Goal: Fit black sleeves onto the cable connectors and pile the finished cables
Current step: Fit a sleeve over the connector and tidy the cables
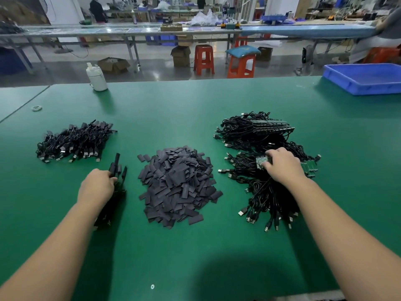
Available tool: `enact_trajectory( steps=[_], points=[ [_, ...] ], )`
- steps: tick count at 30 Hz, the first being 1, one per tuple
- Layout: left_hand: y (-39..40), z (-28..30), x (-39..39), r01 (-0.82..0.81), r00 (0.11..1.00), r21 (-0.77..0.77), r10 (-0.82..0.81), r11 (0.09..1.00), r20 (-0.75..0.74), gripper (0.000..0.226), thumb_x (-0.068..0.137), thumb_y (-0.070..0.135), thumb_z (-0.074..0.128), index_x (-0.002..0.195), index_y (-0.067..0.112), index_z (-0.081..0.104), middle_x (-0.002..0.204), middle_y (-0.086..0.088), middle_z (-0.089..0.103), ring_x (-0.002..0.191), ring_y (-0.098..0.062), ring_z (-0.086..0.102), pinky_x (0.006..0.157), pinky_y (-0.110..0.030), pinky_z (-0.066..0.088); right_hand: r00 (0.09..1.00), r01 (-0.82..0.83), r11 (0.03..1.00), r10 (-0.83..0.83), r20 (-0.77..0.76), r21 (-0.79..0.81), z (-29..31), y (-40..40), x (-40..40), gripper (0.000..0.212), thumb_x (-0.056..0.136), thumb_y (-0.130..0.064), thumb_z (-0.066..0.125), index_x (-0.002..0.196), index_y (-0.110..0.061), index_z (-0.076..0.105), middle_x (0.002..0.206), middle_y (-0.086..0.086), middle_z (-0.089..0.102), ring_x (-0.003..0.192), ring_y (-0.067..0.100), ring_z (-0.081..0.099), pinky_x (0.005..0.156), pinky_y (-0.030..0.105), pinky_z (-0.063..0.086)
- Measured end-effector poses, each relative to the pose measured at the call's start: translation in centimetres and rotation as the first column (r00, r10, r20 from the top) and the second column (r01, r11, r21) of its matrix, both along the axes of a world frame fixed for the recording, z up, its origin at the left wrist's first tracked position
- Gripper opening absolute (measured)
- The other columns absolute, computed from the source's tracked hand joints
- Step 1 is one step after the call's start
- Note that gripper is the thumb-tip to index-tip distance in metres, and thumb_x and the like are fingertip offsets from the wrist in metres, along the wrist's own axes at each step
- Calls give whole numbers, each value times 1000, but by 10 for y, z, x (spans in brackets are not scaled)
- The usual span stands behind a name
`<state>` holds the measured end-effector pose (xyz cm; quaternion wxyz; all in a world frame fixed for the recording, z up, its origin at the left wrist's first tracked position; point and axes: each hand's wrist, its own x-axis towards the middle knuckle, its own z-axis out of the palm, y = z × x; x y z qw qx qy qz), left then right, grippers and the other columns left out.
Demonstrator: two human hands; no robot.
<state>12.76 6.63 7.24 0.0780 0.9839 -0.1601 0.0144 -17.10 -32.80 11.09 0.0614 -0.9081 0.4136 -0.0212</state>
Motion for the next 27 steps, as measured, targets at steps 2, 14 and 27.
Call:
enact_trajectory(
  steps=[2, 14, 27],
  points=[
    [0, -5, 6, -19, 996, 59, 24, 998, -80, 32, 98, 31, 55, 107, 2, 66, 100, -19, 62, 89, -37, 59, 78, -42, 54, 999, -23, 1000, 23, 35, -17, 5, -1, -1, 41, 97, -39, 59, 135, -23, 59, 131, 11, 54, 120, 31, 53, 98, 44, 46],
    [-49, 18, -49, 158, 939, -83, -123, 984, 321, 54, 81, 3, 64, 133, -3, 53, 133, -26, 52, 111, -43, 50, 88, -52, 44, 951, -274, 947, 241, 194, 169, 52, 29, -12, 8, 96, -32, 63, 89, -28, 66, 85, -8, 68, 75, 13, 62, 66, 29, 47],
    [-179, 57, -197, 319, 750, -741, -635, 591, -184, 23, 96, 31, 58, 94, 11, 68, 84, -16, 71, 80, -33, 67, 76, -46, 57, 862, -419, 878, 305, 404, 231, 66, 81, 4, 12, 92, -34, 67, 86, -27, 74, 78, -7, 71, 76, 14, 64, 68, 26, 47]
  ],
)
